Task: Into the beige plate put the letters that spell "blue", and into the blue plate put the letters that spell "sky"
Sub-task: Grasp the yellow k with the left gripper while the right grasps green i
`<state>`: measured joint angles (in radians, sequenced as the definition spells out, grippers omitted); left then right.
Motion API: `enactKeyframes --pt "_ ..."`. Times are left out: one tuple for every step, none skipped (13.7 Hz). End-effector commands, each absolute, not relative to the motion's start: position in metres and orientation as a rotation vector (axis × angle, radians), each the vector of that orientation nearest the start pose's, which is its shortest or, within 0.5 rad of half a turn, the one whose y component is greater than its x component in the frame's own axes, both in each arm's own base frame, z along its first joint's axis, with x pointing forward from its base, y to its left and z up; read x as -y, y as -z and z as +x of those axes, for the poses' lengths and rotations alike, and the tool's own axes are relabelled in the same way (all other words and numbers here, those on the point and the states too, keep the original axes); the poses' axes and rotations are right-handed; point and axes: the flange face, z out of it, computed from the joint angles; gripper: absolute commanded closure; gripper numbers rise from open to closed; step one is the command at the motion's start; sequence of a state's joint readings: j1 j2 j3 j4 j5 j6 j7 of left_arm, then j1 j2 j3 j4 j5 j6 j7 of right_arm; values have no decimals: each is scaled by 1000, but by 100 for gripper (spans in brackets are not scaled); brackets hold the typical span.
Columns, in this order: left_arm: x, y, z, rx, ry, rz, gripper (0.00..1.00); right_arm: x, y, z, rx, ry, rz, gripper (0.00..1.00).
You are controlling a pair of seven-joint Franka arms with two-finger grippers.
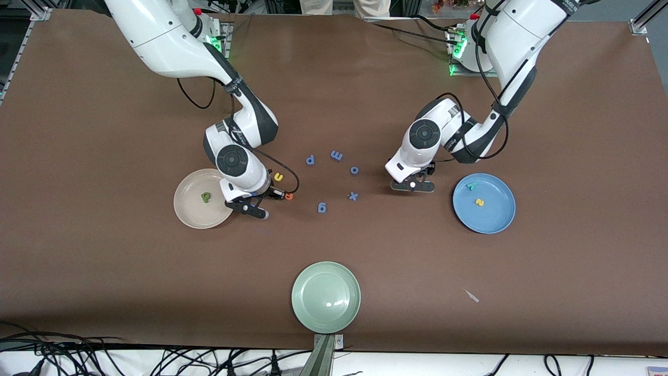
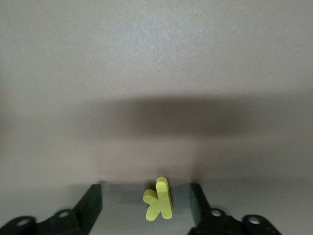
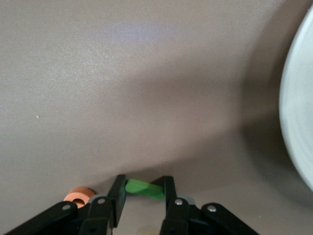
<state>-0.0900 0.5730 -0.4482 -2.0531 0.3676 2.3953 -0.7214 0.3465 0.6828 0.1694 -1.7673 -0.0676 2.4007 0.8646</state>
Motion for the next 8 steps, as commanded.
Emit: enactKeyframes --pt "296 -165 485 -82 -170 -3046 37 -317 -194 575 -495 -76 -3075 65" --pt "296 -165 483 -83 -172 -3045 47 -311 -201 577 -490 -86 -3084 65" --pt "296 -165 483 -83 -172 -3045 58 -304 -211 580 -471 -96 -3098 65" --pt "296 -165 482 -84 -171 -3044 70 -290 -222 585 -447 -108 -3111 65" --pt "296 -164 481 -87 -174 -3042 76 -279 -231 588 -408 -129 -3128 65" --pt "295 -167 482 -85 -170 -3042 82 -266 -239 590 -375 -156 -3144 64" --pt "295 -167 482 -85 -170 -3040 87 -253 -245 589 -330 -192 -3162 64" --pt "294 -170 483 -88 -170 -3036 88 -239 -250 587 -296 -209 -3171 64"
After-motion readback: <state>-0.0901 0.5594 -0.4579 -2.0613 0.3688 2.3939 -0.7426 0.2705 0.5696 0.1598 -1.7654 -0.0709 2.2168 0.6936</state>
